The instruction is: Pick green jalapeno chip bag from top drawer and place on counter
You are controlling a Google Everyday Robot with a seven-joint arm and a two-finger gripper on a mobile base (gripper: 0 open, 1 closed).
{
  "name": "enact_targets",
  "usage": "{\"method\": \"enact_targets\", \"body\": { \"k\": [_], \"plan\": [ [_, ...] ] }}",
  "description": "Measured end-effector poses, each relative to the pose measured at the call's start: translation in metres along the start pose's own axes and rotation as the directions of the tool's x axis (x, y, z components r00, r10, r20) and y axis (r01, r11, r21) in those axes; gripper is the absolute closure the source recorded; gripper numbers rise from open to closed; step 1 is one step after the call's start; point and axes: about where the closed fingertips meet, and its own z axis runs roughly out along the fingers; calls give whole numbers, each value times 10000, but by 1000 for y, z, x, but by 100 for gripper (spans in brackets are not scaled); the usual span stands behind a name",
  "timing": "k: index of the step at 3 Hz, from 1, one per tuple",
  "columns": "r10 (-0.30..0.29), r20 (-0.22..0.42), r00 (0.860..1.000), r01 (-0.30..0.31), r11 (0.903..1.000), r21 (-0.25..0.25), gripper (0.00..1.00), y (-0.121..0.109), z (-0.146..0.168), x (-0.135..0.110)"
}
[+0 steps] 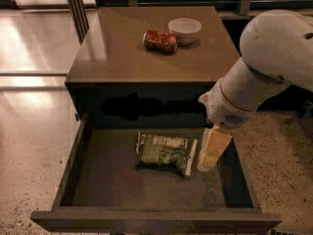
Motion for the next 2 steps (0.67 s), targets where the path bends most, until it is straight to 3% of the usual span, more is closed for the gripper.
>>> {"method": "enact_targets", "body": {
  "k": [1, 2],
  "plan": [
    [-327, 528, 9981, 354, 9980, -520, 0, 0, 70, -20],
    [-291, 422, 9987, 310, 9985, -442, 0, -1, 75, -20]
  ]
}}
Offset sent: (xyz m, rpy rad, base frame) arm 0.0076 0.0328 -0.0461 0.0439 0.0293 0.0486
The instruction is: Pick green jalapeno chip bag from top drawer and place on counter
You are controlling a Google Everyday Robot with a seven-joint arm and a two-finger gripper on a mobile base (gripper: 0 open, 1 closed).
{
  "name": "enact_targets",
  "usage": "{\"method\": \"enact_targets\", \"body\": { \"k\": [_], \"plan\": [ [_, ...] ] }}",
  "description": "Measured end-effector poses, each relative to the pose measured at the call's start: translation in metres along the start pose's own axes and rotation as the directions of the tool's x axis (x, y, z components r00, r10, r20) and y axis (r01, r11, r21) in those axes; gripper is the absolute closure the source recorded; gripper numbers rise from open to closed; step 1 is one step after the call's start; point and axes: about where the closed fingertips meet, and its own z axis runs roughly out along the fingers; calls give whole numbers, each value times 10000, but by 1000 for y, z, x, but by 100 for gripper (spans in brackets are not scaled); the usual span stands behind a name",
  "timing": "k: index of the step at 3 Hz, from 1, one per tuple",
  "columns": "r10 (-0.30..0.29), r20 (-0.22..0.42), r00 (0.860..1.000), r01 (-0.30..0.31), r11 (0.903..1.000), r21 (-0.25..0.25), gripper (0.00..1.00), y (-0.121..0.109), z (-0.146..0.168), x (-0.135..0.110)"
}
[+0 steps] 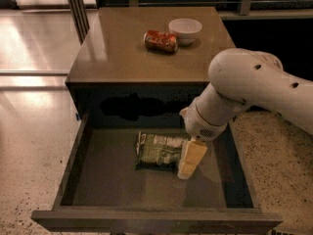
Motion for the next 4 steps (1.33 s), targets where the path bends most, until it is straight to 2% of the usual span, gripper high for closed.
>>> {"method": "enact_targets", "body": {
  "k": [1, 2, 4],
  "plan": [
    [-102, -62, 9999, 101, 9998, -158, 0, -13, 51, -5],
    [-9, 219, 9998, 18, 9990, -445, 0, -23, 122, -10],
    [70, 219, 9997, -57, 9981, -608, 0, -23, 135, -8]
  ]
}}
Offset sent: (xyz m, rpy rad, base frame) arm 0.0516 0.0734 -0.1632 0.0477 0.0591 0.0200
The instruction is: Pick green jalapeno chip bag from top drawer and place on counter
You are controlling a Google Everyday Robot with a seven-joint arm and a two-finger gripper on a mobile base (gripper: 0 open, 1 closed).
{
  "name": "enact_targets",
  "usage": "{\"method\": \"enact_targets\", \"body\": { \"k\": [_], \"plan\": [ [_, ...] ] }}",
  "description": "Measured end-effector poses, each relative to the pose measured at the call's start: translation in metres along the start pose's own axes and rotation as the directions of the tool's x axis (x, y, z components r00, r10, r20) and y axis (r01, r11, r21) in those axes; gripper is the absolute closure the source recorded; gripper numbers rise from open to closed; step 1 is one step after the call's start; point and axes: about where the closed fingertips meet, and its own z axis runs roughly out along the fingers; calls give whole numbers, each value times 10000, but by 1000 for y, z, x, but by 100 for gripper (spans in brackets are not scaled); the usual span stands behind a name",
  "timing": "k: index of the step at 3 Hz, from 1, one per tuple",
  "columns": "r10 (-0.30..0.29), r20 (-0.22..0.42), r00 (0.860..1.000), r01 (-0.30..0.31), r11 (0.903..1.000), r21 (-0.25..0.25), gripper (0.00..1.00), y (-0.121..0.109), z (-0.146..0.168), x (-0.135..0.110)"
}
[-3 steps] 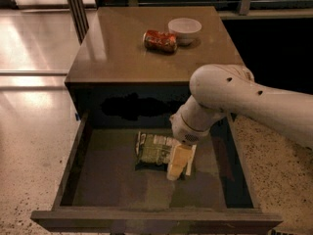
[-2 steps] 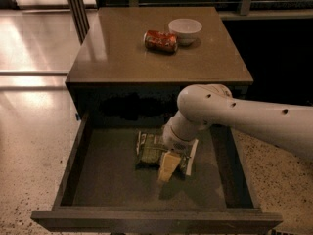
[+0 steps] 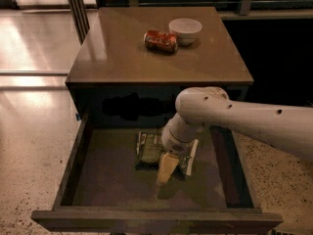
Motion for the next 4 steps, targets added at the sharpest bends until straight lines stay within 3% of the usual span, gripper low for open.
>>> {"method": "enact_targets", "body": {
  "k": [1, 2, 4],
  "plan": [
    [161, -230, 9996, -170, 9991, -394, 0, -5, 40, 11],
    [179, -239, 9996, -191, 9985, -505, 19, -4, 46, 12],
    [179, -239, 9996, -191, 9985, -506, 65, -4, 46, 12]
  ]
}}
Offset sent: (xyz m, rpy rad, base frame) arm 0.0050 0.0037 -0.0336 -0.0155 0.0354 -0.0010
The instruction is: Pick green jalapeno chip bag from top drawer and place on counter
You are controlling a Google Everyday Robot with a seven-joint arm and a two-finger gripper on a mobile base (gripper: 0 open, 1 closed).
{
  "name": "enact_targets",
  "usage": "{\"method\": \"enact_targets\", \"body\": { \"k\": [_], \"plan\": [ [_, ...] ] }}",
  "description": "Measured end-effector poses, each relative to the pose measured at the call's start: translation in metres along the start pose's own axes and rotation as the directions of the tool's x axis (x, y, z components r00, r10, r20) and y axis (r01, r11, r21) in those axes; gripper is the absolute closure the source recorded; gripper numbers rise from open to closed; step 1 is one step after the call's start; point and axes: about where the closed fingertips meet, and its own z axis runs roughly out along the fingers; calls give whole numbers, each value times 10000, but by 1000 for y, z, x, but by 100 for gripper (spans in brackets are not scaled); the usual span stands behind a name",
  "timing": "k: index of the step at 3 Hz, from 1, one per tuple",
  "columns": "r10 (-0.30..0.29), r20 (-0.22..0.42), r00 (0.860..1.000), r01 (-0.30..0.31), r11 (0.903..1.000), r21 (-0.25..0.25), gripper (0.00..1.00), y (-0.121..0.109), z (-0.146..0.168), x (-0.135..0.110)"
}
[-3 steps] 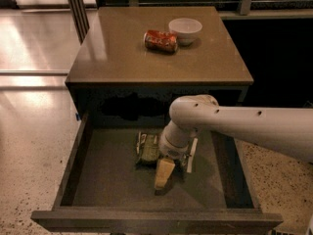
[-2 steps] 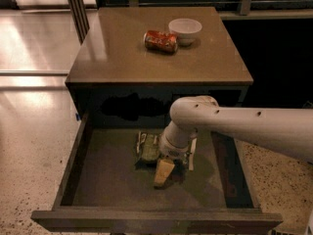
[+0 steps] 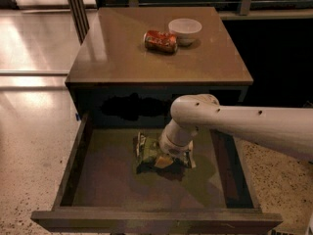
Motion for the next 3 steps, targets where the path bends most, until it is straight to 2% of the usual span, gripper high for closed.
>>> {"method": "enact_targets", "body": {
  "k": [1, 2, 3],
  "plan": [
    [0, 0, 10000, 0, 10000, -1, 89, 0, 0, 0],
    [0, 0, 10000, 0, 10000, -1, 100, 0, -5, -2],
    [-260, 334, 9991, 264, 9996, -120, 100, -4, -18, -10]
  ]
}}
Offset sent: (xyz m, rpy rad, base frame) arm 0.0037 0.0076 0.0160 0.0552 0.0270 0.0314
